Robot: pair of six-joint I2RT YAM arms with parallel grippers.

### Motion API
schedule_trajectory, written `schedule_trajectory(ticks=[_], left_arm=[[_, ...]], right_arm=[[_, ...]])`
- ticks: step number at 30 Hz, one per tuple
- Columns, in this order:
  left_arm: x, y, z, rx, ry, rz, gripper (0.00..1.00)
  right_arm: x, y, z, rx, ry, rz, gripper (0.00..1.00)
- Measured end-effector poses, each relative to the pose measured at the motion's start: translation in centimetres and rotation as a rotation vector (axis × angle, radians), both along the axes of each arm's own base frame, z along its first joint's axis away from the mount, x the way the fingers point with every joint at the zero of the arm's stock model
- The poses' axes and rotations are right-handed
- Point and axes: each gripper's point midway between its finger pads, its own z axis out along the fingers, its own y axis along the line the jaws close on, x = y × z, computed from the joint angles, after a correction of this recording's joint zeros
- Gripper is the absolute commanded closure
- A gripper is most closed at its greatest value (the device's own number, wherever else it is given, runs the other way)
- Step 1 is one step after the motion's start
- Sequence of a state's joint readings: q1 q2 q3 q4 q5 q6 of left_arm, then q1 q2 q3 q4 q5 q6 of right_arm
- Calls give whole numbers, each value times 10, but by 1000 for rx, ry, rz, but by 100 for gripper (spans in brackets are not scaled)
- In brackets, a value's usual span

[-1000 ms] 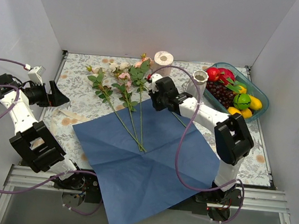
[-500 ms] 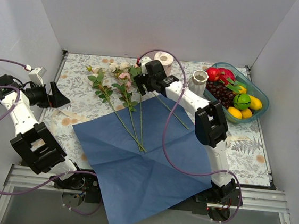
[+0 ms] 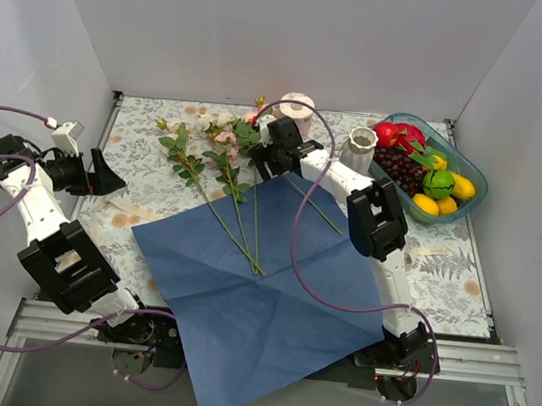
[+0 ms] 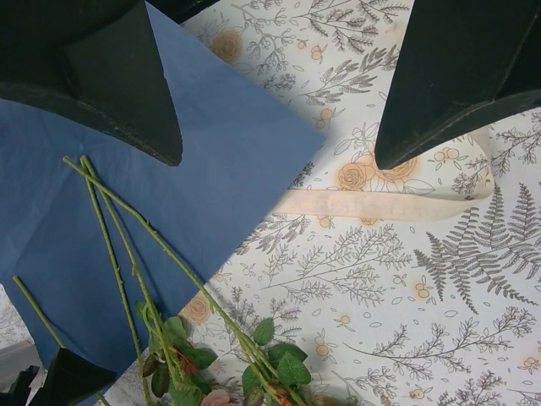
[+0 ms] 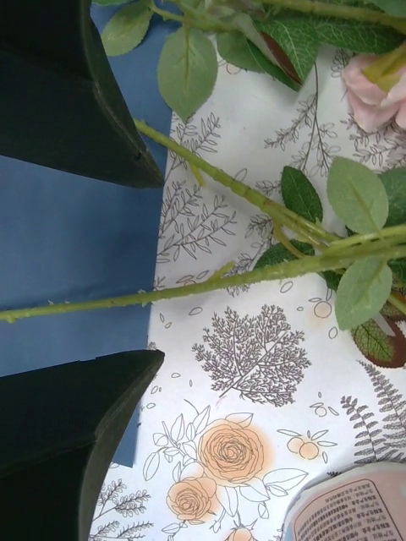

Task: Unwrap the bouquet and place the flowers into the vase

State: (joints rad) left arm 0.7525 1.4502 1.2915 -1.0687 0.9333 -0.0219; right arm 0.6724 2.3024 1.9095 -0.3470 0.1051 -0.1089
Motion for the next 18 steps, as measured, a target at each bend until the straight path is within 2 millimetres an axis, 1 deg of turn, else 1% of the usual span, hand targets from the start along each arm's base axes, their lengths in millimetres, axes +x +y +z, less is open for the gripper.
schedule_trajectory(ticks=[4,9,10,13,14,16,17,18], left_arm=[[0,1,-1,4,4,2,2],[0,1,-1,6,6,3,2],[0,1,-1,6,6,4,2],[-1,1,-1,7,7,4,2],[-1,1,-1,8,7,4,2],[-1,2,-2,9,9,5,2],[-1,2,-2,10,9,5,2],[-1,2,-2,10,10,5,2]], right_arm=[[4,-2,-8,7,12,-2,26],[6,-3,-32,15,49,-6,37],[7,-1,-32,26,46,-3,39],[8,2,-32,42,44,-3,51],[8,3,-32,44,44,-2,61],[8,4,-32,48,45,0,73],[8,4,-32,49,46,0,87],[8,4,-33,50,47,-1,94]])
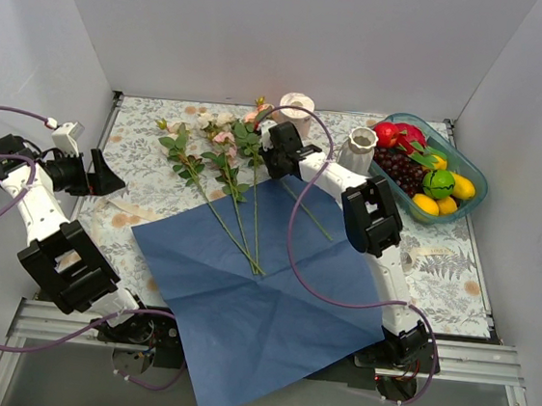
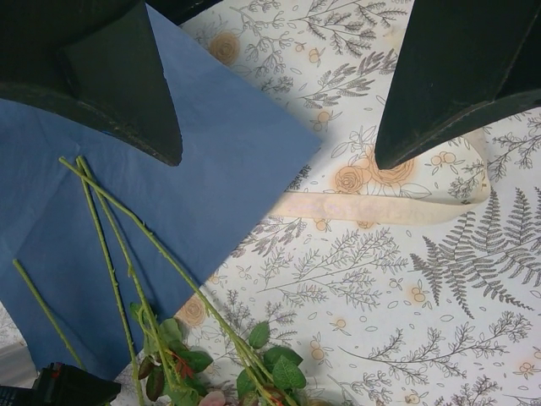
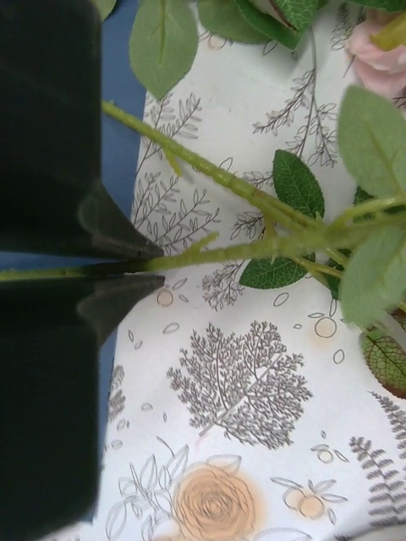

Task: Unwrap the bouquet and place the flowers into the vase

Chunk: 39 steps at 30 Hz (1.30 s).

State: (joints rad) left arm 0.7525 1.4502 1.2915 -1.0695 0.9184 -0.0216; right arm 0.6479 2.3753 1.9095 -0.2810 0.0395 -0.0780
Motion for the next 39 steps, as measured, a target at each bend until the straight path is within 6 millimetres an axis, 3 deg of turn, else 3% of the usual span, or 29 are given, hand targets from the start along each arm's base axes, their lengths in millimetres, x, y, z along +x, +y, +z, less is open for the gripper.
schedule_trajectory(ticks=[1,10,14,16,18,22,25,29,32,39], left_arm=[[0,0,0,1,0,0,2],[-1,0,0,6,3,3,2],[-2,0,2,9,-1,3,2],[-2,0,2,10,-2,3,2],[-2,-1,2,11,-2,3,2],[-3,-1,4,15,-5,3,2],[-4,-2,8,24,-13,4,2],[-5,-3,11,30,-21,4,2],[-6,-4,11,29,-19,4,2],[-7,-5,11,27,-15,4,2]], right_arm=[[0,0,0,1,0,1,99],[-2,3,2,27,18,-12,99],[-1,6,28,65,-8,-23,99],[1,8,58,99,-48,-24,99],[4,10,104,163,-118,-28,99],[7,13,235,365,-357,-28,99],[-8,1,335,530,-568,-18,99],[-30,-24,419,678,-756,0,99],[-32,-46,452,736,-861,-6,99],[-17,-91,455,729,-941,-79,99]])
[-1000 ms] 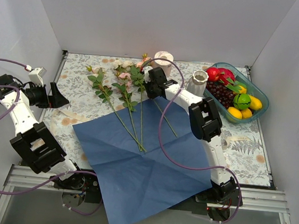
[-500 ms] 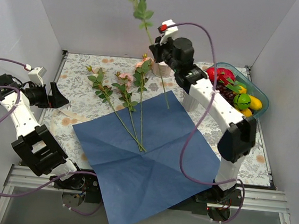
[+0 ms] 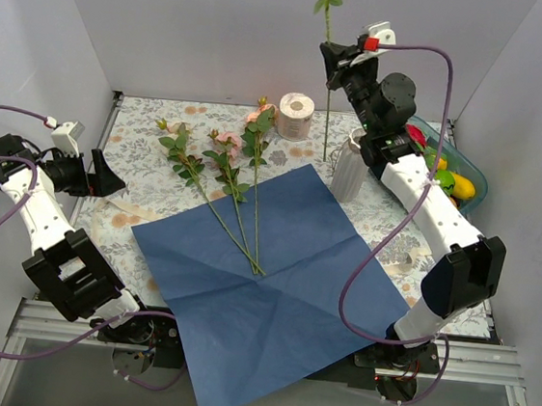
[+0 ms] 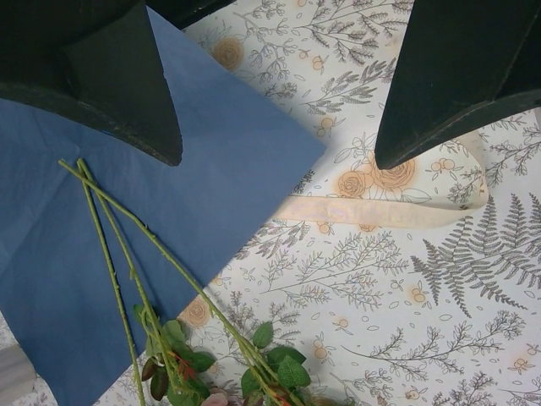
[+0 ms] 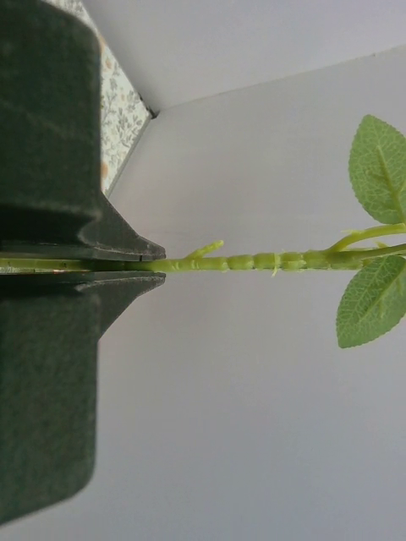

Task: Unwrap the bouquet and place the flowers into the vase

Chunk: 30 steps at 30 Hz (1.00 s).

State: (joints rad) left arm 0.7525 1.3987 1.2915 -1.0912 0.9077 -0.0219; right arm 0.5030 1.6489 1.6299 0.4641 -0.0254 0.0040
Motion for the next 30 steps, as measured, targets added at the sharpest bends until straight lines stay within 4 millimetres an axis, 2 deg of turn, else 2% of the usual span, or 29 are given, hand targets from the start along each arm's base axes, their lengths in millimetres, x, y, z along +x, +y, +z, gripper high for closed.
schedule_trajectory(ticks=[3,8,13,18,22,30], left_arm=[[0,0,0,1,1,1,2],[0,0,0,2,2,1,2],[0,0,-1,3,3,1,2],[-2,0,0,6,3,2,2],[-3,-2,1,10,-1,2,2],[-3,-2,2,11,-2,2,2]], right_arm=[[5,-22,7,15,-17,-38,99],[2,-59,38,63,-78,-98,99],[-16,-77,67,95,-148,-116,99],[-26,-89,82,114,-195,-132,99],[-23,-101,75,116,-196,-166,99],[-4,-116,30,90,-129,-219,99]])
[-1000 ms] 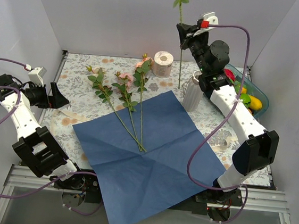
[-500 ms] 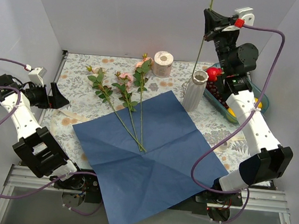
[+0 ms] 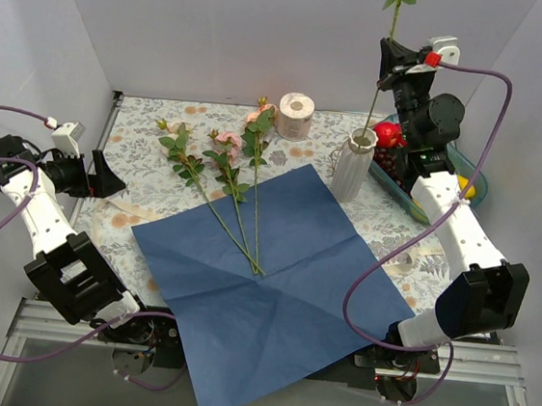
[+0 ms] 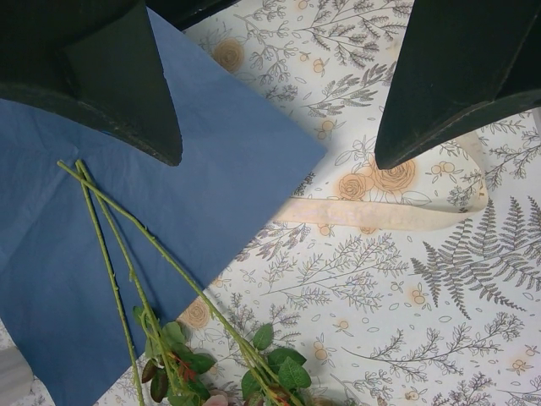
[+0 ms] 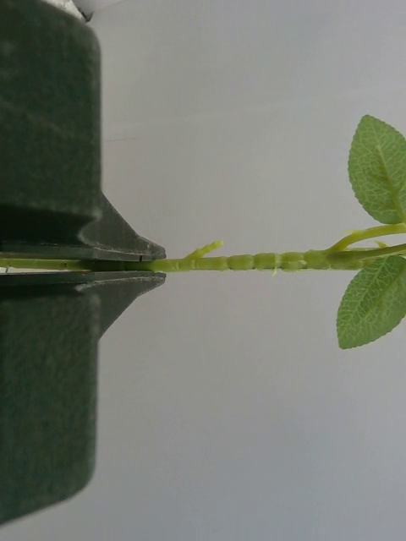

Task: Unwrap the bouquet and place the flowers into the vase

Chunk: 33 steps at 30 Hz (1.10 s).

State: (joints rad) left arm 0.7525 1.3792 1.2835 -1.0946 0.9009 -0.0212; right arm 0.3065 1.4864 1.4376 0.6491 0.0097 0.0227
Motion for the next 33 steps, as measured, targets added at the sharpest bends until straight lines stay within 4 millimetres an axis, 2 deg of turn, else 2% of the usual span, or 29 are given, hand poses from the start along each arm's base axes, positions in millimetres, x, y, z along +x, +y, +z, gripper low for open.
schedule_trajectory(ticks=[4,9,18,28,33], left_arm=[[0,0,0,0,0,0,2],[0,0,0,0,0,0,2],[0,0,0,0,0,0,2],[0,0,0,0,1,0,2],[0,0,0,0,2,0,2]], right_arm=[[5,-6,-14,0,12,-18,99],[7,-12,-17,-1,12,-30,99],[0,-25,1,17,-35,-46,99],[-9,-34,41,56,-122,-44,99],[-4,-32,42,66,-132,-38,99]])
